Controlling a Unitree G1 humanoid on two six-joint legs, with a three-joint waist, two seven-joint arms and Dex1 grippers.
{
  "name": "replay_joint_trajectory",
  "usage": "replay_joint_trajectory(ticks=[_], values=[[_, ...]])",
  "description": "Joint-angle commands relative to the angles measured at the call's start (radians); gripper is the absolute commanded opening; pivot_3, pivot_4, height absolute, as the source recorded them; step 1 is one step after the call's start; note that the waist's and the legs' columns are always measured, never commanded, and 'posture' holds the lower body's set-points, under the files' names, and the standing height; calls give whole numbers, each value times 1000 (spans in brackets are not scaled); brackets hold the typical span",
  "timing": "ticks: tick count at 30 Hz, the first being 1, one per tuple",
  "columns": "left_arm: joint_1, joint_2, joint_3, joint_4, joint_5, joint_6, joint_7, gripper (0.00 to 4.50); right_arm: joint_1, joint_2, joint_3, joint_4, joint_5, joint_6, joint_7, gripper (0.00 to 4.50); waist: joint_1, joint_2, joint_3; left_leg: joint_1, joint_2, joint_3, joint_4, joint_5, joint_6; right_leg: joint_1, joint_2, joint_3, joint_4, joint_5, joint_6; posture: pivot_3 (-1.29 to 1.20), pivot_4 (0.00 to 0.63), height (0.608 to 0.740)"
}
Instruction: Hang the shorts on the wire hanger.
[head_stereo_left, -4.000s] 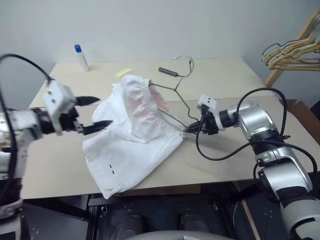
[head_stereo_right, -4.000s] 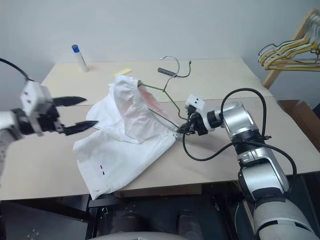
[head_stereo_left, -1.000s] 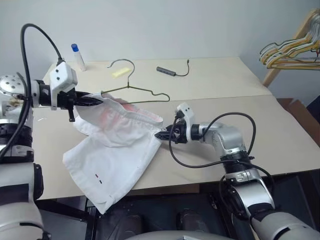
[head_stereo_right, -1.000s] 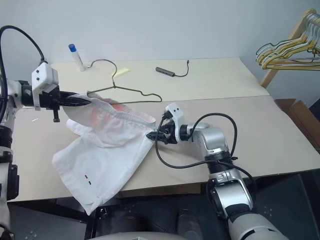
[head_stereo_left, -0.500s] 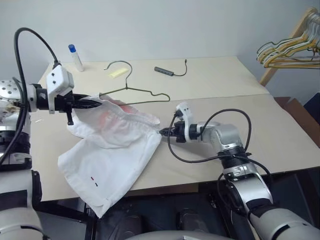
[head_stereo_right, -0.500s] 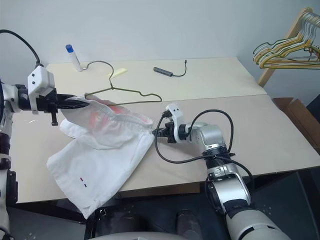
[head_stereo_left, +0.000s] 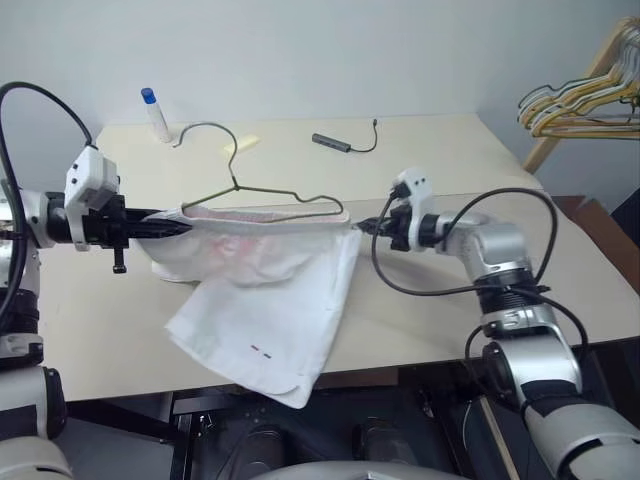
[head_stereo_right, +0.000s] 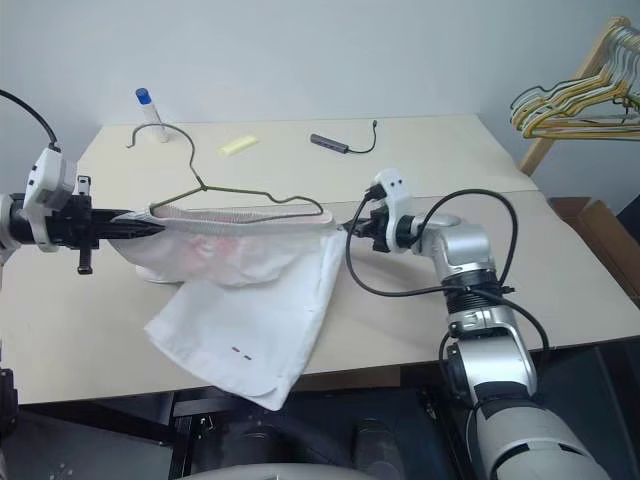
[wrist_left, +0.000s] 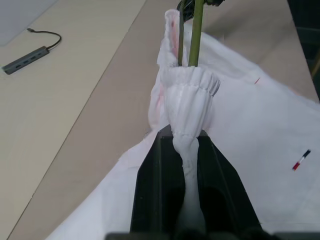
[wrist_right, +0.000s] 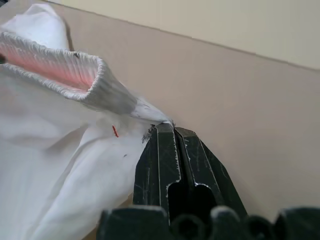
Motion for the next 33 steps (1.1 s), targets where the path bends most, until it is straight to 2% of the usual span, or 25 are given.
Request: replay_joint_trajectory(ticks=[1,4,10,23,27,33], values=[[-36,18,21,16,16,-28,30,0,0,-58,-23,-39,-4,9,2,29,-3,0,0,0,0,0,0,0,0,0,0,0,0,0,0,51,0,740],[-62,1,9,43,40,-38,75,0,28,-83,1,-93,-18,17,12,29,-3,0,0,0,0,0,0,0,0,0,0,0,0,0,0,41,0,740],[-77,-2,-21,70,48,-54,45,0,53,-97,0,-161,-14,34,-9,29,-5,0,0,0,0,1,0,0,0,0,0,0,0,0,0,27,0,740],[-67,0,-41,75,66,-65,32,0,-47,-129,6,-236,-5,71,6,29,-8,0,0,-1,0,0,0,0,0,0,0,0,0,0,0,28,0,740],[-58,-7,-50,60,102,-88,85,0,-67,-168,38,-334,9,77,63,29,-5,0,0,-1,0,0,0,0,0,-1,0,0,0,0,0,29,0,740],[-101,-53,-59,-1,98,-75,118,0,-148,-151,76,-506,65,169,83,29,-5,0,0,-1,0,0,0,0,0,-1,0,0,0,0,0,26,0,740]])
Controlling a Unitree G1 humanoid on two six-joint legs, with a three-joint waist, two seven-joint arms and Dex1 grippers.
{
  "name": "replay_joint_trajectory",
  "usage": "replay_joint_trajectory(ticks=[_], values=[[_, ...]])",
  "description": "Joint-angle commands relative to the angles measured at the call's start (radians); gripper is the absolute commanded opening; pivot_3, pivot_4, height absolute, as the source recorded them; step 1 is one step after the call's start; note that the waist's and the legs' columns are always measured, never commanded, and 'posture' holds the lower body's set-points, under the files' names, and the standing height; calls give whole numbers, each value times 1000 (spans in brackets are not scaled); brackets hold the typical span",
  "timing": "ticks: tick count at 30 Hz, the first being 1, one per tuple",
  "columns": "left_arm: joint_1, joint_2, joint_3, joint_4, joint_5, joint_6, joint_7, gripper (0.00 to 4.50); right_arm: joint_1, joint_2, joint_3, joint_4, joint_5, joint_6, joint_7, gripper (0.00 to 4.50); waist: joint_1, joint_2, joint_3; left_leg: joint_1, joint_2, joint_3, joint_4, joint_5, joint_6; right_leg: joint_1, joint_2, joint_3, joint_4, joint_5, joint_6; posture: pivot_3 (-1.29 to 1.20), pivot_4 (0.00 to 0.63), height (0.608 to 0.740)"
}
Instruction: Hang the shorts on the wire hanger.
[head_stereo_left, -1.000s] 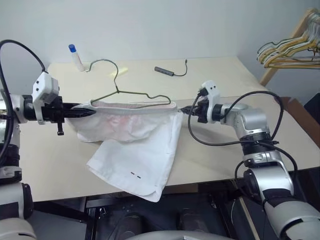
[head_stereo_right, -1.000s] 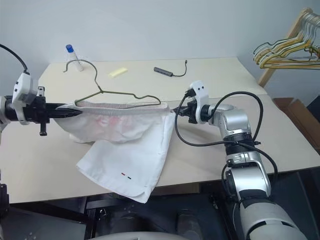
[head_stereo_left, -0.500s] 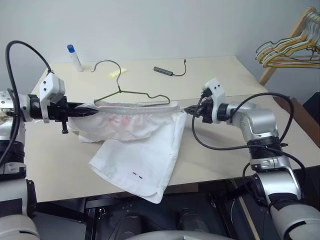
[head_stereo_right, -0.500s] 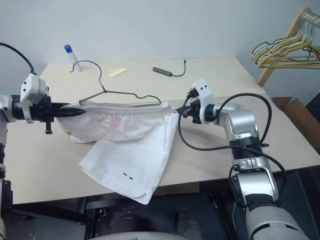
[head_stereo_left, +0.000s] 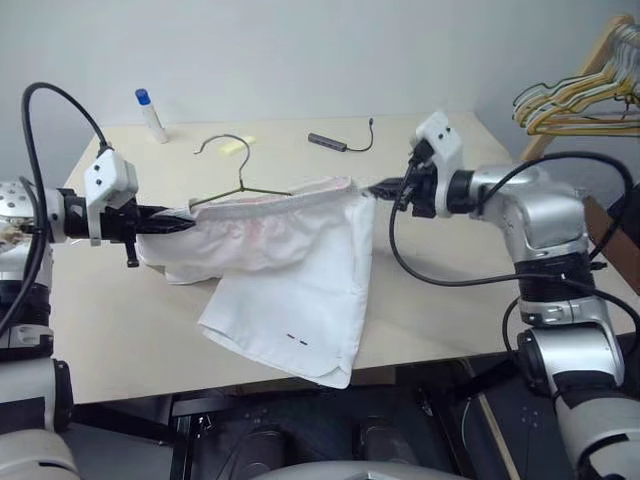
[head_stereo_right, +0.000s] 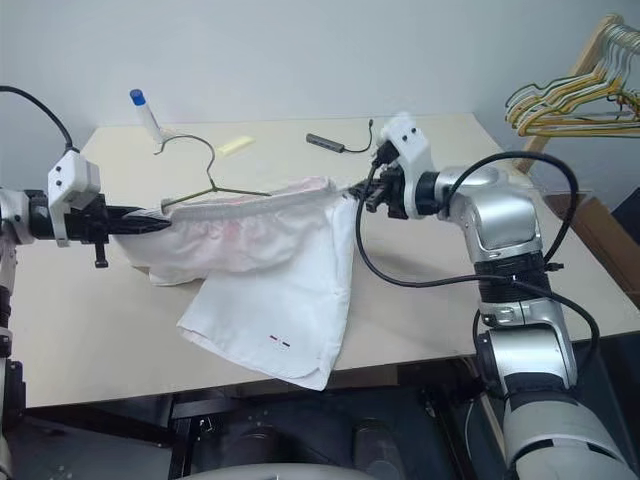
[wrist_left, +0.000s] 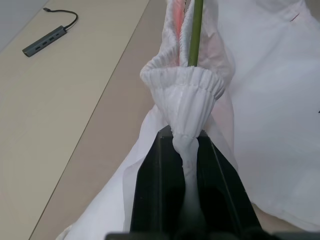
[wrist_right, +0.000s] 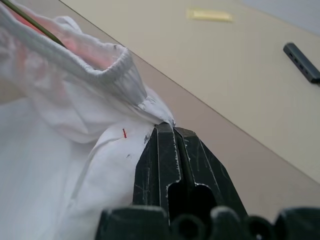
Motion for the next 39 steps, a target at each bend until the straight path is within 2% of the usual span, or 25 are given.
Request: replay_joint_trajectory(ticks=[1,9,13,18,23,26,30,34,39], values=[[-60,-18,6,-64,-23,7,3,0,-67,-2,34,-114,6,19,-3,29,1,0,0,0,0,0,0,0,0,0,0,0,0,0,0,24,0,740],[-73,-25,5,-110,-36,18,-13,0,-67,-11,119,-171,-47,-40,-2,29,1,0,0,0,-1,1,0,0,0,0,0,0,0,0,0,17,0,740],[-78,-32,8,-92,-35,16,0,0,-35,-31,119,-209,-59,-109,14,29,1,0,0,-1,-1,1,0,0,0,0,0,0,0,0,0,14,0,740],[-85,-37,-12,-50,1,-22,10,0,-7,-56,68,-269,2,-144,74,29,1,0,0,0,-1,1,1,0,0,0,0,0,-1,0,0,7,0,740],[-85,-53,13,-98,-73,17,-48,0,33,-77,156,-197,-120,-272,49,29,-2,0,0,0,-1,1,1,0,0,0,0,0,-1,0,0,-2,0,740],[-76,-47,12,-114,-90,21,-76,0,53,-80,170,-168,-156,-329,50,678,-7,0,0,0,-1,1,1,0,0,0,0,0,-1,0,0,-5,0,740],[-74,-50,13,-110,-80,16,-73,0,74,-95,183,-165,-186,-384,69,1937,-14,0,0,0,-1,1,1,0,0,0,0,0,-1,0,0,-9,0,740],[-77,-52,9,-104,-72,6,-70,0,88,-104,183,-152,-207,-430,85,1937,-22,0,0,0,-1,1,1,0,0,0,0,0,-1,0,0,-9,0,740],[-74,-53,1,-107,-69,-4,-83,0,94,-100,152,-169,-142,-439,170,1937,-27,0,0,0,-1,1,1,0,0,0,0,0,-1,0,0,-7,0,740]])
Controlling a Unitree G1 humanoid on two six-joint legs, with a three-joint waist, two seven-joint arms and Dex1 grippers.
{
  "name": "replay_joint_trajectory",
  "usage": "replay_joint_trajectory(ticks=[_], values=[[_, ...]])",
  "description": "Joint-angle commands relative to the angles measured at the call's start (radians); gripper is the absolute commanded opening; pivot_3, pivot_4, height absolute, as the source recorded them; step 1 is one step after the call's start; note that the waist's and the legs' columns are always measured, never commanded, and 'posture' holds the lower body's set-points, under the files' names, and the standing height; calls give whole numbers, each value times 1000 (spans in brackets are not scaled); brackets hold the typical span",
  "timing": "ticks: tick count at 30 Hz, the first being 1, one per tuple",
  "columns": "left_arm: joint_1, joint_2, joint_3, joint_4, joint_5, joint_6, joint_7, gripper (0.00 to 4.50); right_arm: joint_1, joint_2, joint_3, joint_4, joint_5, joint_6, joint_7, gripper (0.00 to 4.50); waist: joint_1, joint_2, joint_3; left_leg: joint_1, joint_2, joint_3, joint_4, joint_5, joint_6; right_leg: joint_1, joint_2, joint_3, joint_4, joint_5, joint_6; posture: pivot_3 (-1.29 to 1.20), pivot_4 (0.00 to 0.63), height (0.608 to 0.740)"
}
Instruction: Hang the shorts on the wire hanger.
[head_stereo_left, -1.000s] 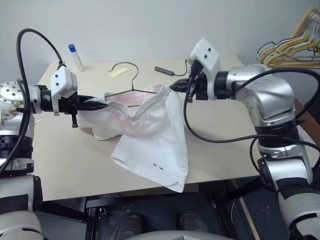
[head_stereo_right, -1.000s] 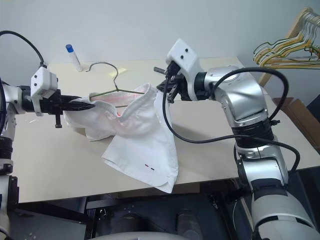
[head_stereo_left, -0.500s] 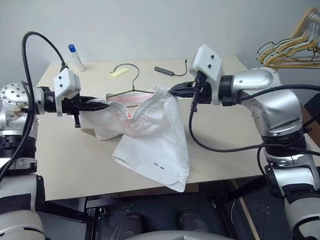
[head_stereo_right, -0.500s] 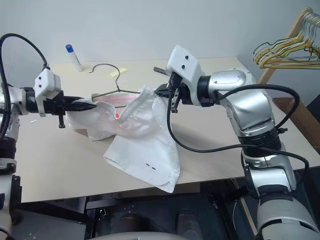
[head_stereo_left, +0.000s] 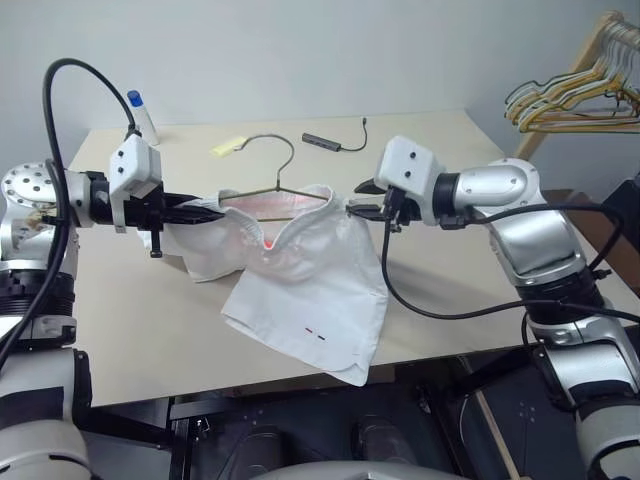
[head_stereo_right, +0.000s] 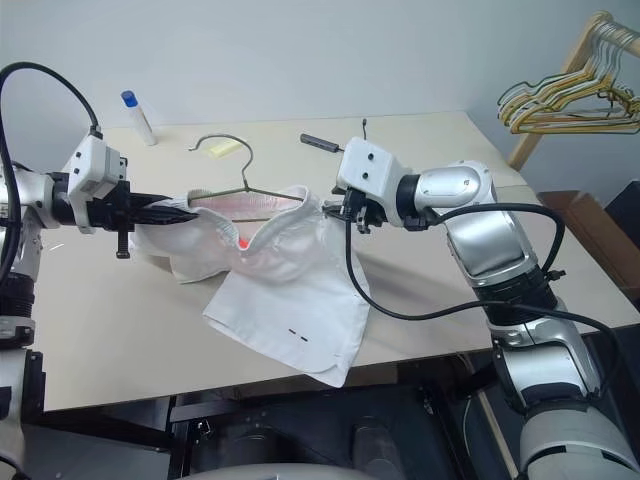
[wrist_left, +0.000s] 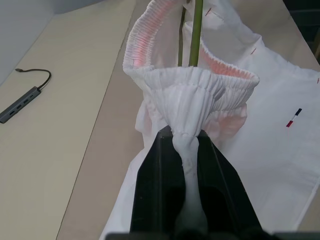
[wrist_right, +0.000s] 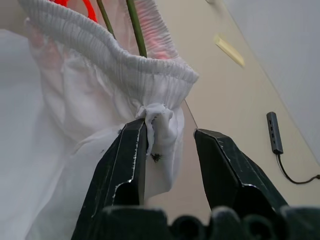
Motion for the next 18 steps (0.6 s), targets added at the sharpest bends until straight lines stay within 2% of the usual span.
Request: replay_joint_trajectory(ticks=[1,9,15,18], values=[[-22,5,17,-25,-21,-21,-17,0,-9,-4,-43,-21,44,-29,48,1937,-1,0,0,0,0,0,0,0,0,0,0,0,0,0,0,-9,0,740],[0,1,26,-79,-57,0,-46,0,-62,16,-14,82,32,-61,110,1937,1,0,0,0,0,0,0,0,0,0,0,0,0,0,0,0,0,740],[9,-3,21,-92,-55,2,-29,0,-96,62,-25,113,95,3,173,1937,0,0,0,0,0,0,0,0,0,0,0,0,1,0,0,7,0,740],[7,-5,27,-80,-55,4,-22,0,-108,69,-33,123,101,32,177,1403,2,0,0,0,0,0,0,0,0,0,0,0,1,0,0,10,0,740]])
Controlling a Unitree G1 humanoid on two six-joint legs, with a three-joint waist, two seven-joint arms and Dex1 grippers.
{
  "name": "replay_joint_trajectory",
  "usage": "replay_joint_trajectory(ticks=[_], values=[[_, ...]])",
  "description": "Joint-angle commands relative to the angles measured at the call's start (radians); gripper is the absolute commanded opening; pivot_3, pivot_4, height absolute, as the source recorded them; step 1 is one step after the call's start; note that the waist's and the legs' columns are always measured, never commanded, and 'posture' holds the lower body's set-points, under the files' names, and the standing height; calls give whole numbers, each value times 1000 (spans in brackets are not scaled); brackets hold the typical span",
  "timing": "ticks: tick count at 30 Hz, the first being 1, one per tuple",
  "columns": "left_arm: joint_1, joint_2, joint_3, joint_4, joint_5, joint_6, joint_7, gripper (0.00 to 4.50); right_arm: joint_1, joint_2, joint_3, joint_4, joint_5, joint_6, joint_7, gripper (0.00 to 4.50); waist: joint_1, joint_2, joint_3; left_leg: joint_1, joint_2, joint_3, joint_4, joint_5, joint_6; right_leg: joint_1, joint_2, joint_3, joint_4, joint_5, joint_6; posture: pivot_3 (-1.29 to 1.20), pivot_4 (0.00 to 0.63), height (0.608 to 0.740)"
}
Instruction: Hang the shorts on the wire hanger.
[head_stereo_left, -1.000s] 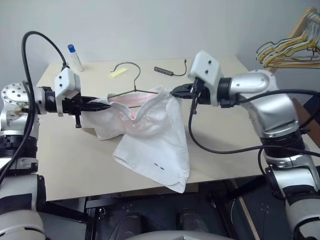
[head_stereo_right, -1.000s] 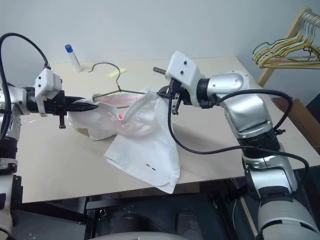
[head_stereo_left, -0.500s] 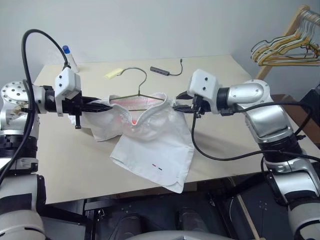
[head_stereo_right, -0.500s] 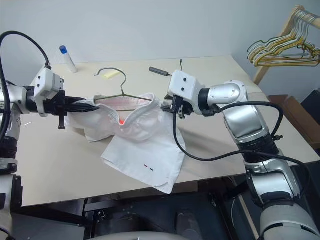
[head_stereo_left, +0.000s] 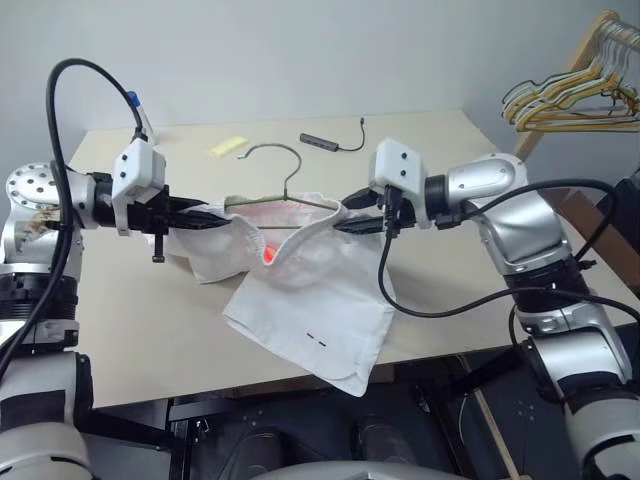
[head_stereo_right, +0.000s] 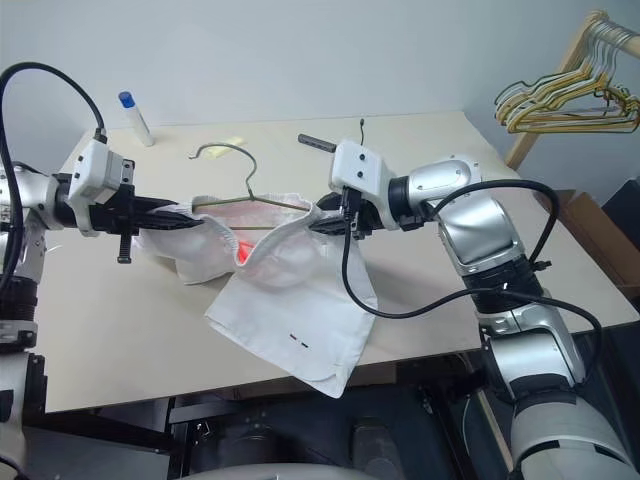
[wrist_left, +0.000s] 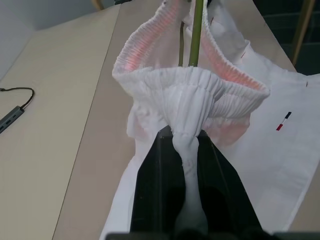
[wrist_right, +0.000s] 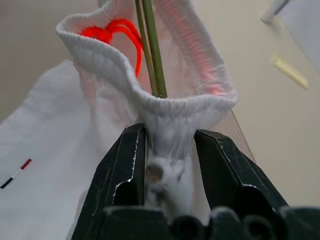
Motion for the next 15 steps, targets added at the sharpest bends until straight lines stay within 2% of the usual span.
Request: replay_joint_trajectory(ticks=[1,4,5,12,15], values=[[-16,1,27,-10,-21,-2,11,0,-39,-3,-32,-6,21,19,14,1104,1,0,0,0,0,0,0,0,0,0,0,0,0,0,0,10,0,740],[-29,-10,31,6,-33,6,13,0,-29,-12,-26,-15,11,11,18,114,2,0,0,0,0,0,0,0,0,0,0,0,0,0,0,5,0,740],[-37,-15,32,17,-38,14,13,0,-24,-13,-24,-18,5,10,14,33,2,0,0,0,0,0,0,0,0,0,0,0,0,0,0,3,0,740],[-94,-73,74,142,-35,-56,76,2035,7,-24,-42,-51,7,35,-17,33,0,0,0,0,0,0,1,0,0,0,0,-1,0,0,0,-20,0,740],[-142,-92,137,196,-84,-68,106,2956,28,-30,-76,-70,20,102,-69,33,-2,0,0,0,0,0,1,0,0,0,0,-1,0,0,0,-38,0,740]])
